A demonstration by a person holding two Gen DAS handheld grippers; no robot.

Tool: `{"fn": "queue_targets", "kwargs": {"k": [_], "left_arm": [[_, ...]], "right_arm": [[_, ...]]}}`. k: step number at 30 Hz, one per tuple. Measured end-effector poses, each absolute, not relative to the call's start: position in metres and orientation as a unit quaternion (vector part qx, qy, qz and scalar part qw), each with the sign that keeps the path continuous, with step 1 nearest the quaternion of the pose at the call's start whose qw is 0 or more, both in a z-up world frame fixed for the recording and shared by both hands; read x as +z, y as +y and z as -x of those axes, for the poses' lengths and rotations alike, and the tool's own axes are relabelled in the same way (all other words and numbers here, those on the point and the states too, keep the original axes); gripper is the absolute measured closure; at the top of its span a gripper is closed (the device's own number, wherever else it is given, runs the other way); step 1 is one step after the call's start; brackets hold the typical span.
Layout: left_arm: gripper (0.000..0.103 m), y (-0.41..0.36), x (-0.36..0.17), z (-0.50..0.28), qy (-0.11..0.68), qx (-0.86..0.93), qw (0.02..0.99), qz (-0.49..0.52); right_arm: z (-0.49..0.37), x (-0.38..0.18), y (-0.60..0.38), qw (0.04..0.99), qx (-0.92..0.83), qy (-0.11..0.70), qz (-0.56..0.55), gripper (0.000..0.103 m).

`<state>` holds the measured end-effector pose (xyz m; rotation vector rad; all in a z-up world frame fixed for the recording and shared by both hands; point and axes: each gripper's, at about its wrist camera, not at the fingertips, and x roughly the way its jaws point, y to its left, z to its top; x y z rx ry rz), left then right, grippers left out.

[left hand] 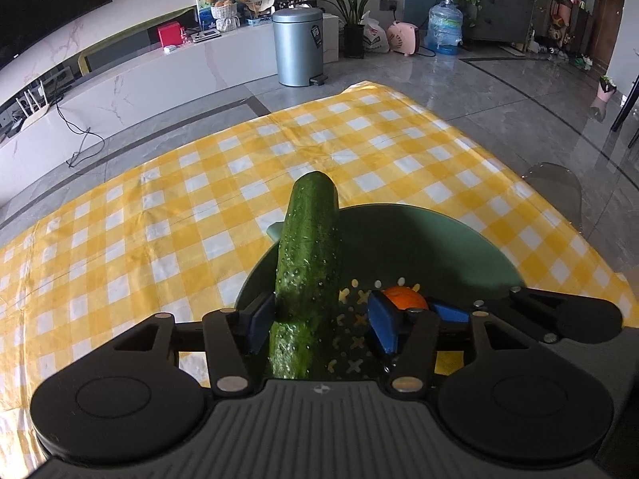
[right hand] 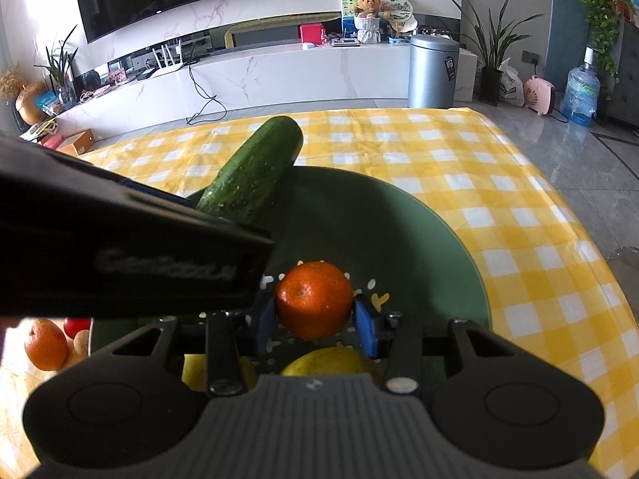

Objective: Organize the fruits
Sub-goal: 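Lift cucumber and orange over the colander and release both inside, then withdraw both open tools from the colander back over the table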

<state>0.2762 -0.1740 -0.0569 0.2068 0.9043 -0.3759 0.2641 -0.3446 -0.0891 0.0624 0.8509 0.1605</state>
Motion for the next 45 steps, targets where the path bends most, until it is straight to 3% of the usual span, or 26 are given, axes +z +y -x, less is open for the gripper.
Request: {"fn": "queue_targets", "kwargs": {"k": [2,6,18,23,30,40,45], "left_arm": [[0.039,-0.171,-0.052,-0.272,0.433,-0.181,0.878,-0.093],[0.037,-0.166,-0.042,-0.262,0.428,-0.18,0.881,-0.091],[0.036,-0.13,-0.001,-0.214,0.394,-0.151,0.903,-0.08],[0.036,-0.114,0.005,-0.194,0.39,-0.14,0.907,-0.081],[0.035,-0.09,0.008,-0.168,0.388,-0.104,0.91,-0.102],[0.035,-0.055,0.002,-0.131,0.39,-0.079,0.909,-0.124],[0.035,-0.031,-0.011,-0.126,0.404,-0.073,0.908,-0.083]], "right_arm": [[-0.265,-0.089,-0.345,0.908,0.076,0.411,-0.031,0.062],[-0.26,-0.087,-0.344,0.913,0.079,0.399,-0.026,0.05],[-0.232,-0.066,-0.348,0.951,0.039,0.307,-0.024,0.035],[-0.208,-0.048,-0.349,0.966,0.028,0.255,-0.042,0.032],[-0.175,-0.038,-0.351,0.96,0.045,0.25,-0.121,0.032],[-0.133,-0.037,-0.312,0.955,0.118,0.256,-0.096,0.032],[-0.119,-0.043,-0.287,0.947,0.153,0.275,-0.067,0.032]]}}
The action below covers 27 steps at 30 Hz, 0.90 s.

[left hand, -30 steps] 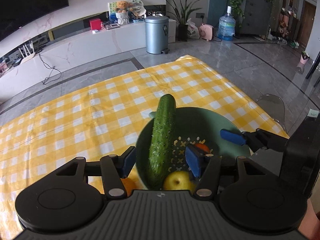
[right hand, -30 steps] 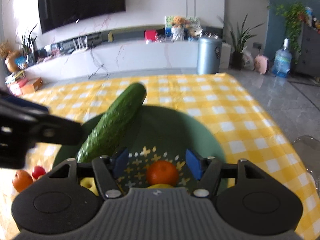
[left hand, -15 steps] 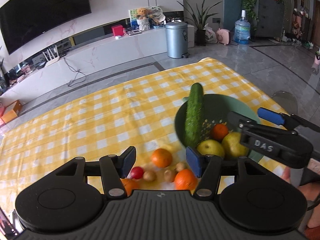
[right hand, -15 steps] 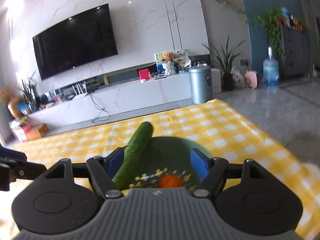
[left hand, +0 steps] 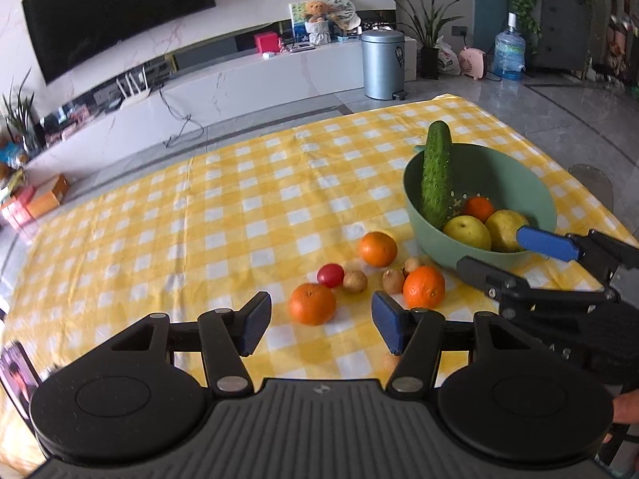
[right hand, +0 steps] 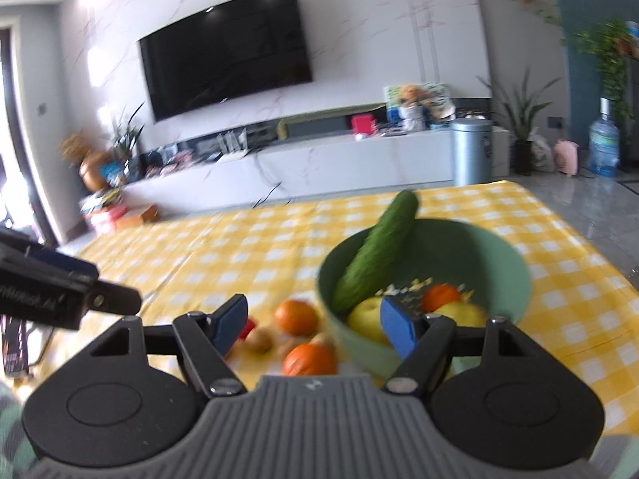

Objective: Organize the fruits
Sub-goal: 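Withdraw both open tools from the colander back over the table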

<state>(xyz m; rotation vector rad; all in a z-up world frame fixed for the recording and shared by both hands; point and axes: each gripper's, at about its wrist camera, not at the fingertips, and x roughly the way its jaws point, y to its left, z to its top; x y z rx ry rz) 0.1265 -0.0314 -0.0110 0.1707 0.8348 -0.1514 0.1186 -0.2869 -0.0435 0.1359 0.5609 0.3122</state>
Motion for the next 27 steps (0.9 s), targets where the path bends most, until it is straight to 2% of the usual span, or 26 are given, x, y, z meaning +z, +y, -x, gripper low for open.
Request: {"fn": "queue_targets", "kwargs": {"k": [5,15,22,27], "left_arm": [[0.035,-0.013,-0.024,-0.124,0.407,-0.092,0.908,-0.019],[0.035,-0.002,-0.056,-0.132,0.413,-0.107,0.904,0.037],[0.037,0.009,-0.081,-0.142,0.435,-0.12,0.889,0.07],[0.04,0.012,-0.094,-0.148,0.441,-0.112,0.887,0.077]], "right_arm": [[-0.115,-0.052,-0.276,0.938,0.156,0.304,-0.057,0.032],[-0.125,-0.066,-0.263,0.926,0.144,0.347,-0.029,0.034],[-0.135,-0.077,-0.251,0.912,0.151,0.381,0.006,0.051],[-0.143,-0.084,-0.247,0.905,0.149,0.398,0.01,0.056]]}}
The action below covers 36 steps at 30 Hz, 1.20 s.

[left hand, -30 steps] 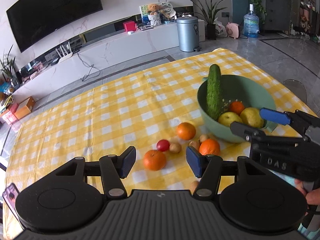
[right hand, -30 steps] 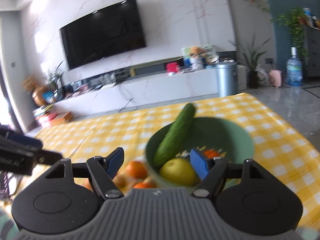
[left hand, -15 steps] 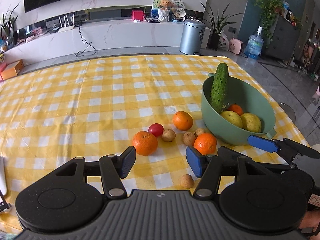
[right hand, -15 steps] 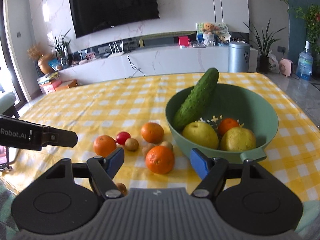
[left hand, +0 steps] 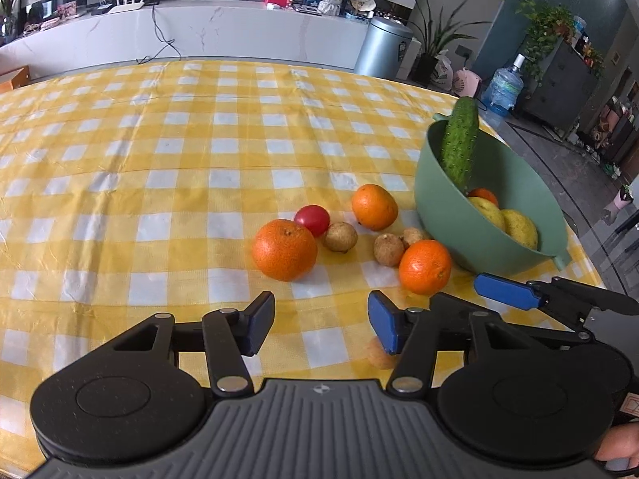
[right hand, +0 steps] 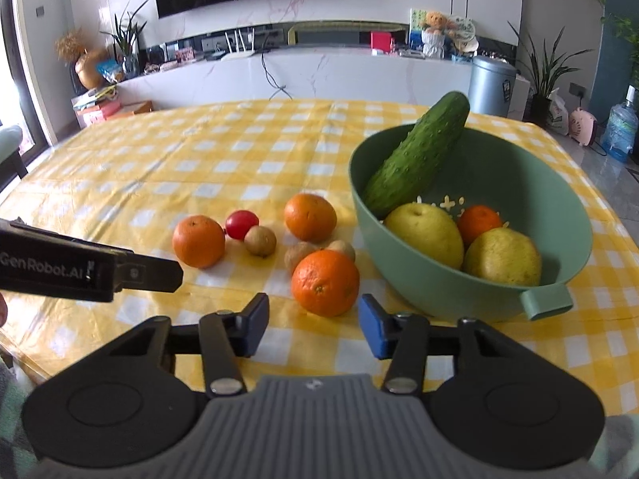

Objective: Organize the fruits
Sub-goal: 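Withdraw both open tools from the colander back over the table, then grasp an orange with the left tool while the right tool grasps another orange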

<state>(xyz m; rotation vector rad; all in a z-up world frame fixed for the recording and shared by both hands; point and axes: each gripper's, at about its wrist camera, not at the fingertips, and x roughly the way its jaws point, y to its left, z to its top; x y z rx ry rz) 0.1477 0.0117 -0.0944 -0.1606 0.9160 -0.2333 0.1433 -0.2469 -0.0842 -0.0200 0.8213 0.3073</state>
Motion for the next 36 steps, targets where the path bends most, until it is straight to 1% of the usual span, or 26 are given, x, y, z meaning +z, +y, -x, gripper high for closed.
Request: {"fn": "queue_targets", "kwargs": {"k": [8,13,18,27,30,32,34,35,36], "left_arm": [[0.04,0.017,-0.102,-0.163,0.418,-0.078,0.901,0.085],[0.04,0.009,-0.11,-0.17,0.408,-0.068,0.908,0.065],[0.039,0.008,-0.117,-0.177,0.414,-0.063,0.906,0.066],[0.039,0.003,-0.125,-0.182,0.42,-0.057,0.904,0.057],[0.04,0.002,-0.126,-0.183,0.42,-0.054,0.904,0.051],[0.044,0.002,-0.126,-0.184,0.42,-0.057,0.904,0.053],[0.046,0.002,-0.126,-0.184,0.42,-0.059,0.904,0.054],[0.049,0.002,-0.126,-0.184,0.419,-0.061,0.904,0.055],[0.049,0.003,-0.126,-0.183,0.418,-0.062,0.904,0.056]], "right_arm": [[-0.159,-0.092,-0.249,0.903,0.14,0.405,-0.038,0.055],[-0.167,-0.095,-0.251,0.902,0.127,0.409,-0.058,0.055],[-0.176,-0.1,-0.257,0.895,0.111,0.424,-0.087,0.055],[-0.187,-0.107,-0.252,0.886,0.112,0.439,-0.097,0.053],[-0.19,-0.109,-0.252,0.883,0.109,0.446,-0.101,0.055],[-0.191,-0.109,-0.252,0.883,0.107,0.447,-0.1,0.057],[-0.191,-0.11,-0.251,0.883,0.106,0.447,-0.098,0.058],[-0.19,-0.11,-0.251,0.883,0.106,0.447,-0.097,0.058],[-0.191,-0.11,-0.251,0.883,0.106,0.447,-0.095,0.059]]}}
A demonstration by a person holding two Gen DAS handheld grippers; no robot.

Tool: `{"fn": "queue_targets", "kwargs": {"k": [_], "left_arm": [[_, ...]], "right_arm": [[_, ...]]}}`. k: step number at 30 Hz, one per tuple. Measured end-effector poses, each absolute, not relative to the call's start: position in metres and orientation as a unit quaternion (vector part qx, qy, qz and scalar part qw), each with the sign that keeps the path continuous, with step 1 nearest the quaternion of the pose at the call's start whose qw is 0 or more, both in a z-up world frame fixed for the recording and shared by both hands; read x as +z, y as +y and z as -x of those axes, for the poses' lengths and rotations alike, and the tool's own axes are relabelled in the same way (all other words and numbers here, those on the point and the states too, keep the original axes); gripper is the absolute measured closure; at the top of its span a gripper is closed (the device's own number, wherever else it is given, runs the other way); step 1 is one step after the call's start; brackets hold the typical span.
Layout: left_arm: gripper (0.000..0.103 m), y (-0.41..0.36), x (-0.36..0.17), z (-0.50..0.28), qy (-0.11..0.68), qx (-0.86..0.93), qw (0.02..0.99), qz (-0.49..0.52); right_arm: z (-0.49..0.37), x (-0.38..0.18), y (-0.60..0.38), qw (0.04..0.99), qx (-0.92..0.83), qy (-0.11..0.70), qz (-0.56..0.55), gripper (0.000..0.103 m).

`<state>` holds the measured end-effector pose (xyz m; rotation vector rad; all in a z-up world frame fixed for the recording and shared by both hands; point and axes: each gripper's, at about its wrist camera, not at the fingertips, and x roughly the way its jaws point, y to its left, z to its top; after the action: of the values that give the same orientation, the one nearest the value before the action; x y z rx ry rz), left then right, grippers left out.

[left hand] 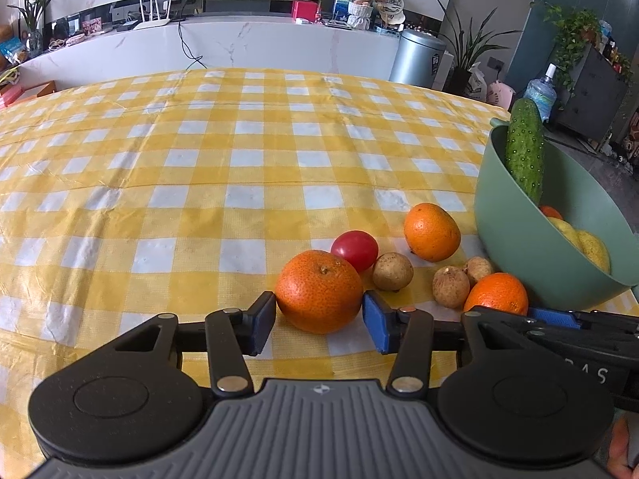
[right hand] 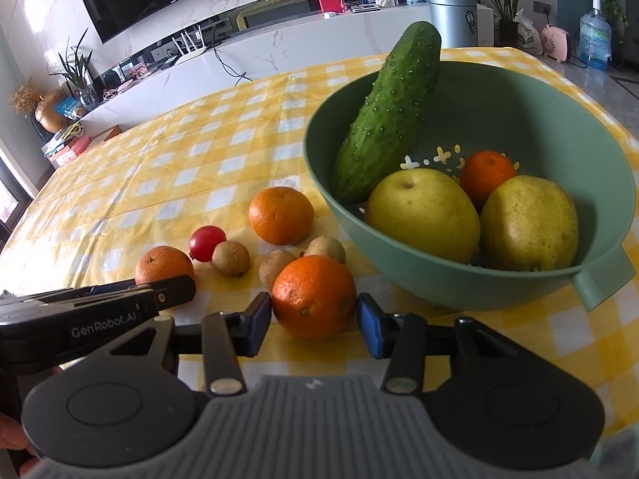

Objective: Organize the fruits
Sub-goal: 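Grasp an orange with the left tool while the right tool grasps another orange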

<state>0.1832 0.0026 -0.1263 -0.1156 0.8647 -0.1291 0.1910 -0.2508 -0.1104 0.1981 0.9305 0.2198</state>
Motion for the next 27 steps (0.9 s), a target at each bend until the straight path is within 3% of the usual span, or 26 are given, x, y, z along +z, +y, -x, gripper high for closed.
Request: {"fn": "queue_targets", "kwargs": {"k": [27], "left_arm": [[0.052,0.0,-0.088,-0.147,0.406,-0.064,0.911,0.04]], "right_arm": [[-0.16,-0.09,-0.249,0.904,0.15,0.396,-0.06,0.061]]}}
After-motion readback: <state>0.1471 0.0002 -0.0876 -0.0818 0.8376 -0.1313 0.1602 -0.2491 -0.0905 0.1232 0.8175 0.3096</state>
